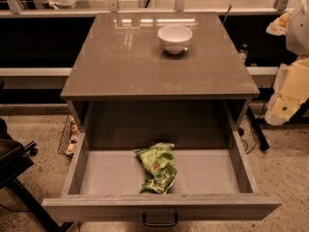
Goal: Pick green jalapeno chip bag from top drawer and place on counter
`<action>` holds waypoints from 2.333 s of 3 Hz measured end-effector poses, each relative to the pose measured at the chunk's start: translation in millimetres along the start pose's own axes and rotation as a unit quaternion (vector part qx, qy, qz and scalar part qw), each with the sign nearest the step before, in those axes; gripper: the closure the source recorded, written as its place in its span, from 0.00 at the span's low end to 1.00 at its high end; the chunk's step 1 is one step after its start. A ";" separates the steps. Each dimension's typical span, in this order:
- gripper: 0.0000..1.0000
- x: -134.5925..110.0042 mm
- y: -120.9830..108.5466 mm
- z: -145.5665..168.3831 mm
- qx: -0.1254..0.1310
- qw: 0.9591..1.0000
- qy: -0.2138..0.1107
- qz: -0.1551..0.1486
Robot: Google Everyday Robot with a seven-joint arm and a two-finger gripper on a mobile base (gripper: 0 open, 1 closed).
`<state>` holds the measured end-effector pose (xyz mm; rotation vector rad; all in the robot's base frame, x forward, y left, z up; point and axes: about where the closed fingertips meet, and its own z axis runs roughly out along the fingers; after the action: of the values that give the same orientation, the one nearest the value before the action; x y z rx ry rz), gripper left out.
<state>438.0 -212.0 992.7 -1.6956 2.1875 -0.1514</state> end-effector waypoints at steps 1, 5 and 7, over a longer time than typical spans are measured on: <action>0.00 0.0 0.0 0.0 0.000 1.000 0.000 0.000; 0.00 -26.9 6.6 125.3 -0.018 0.985 0.049 0.166; 0.00 -46.7 27.7 197.1 -0.018 0.949 -0.011 0.315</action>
Offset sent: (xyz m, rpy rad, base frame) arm 0.0058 0.0020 0.0027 0.0000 0.0065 -0.0455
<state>491.4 -132.8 811.9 -0.9285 2.5987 0.0780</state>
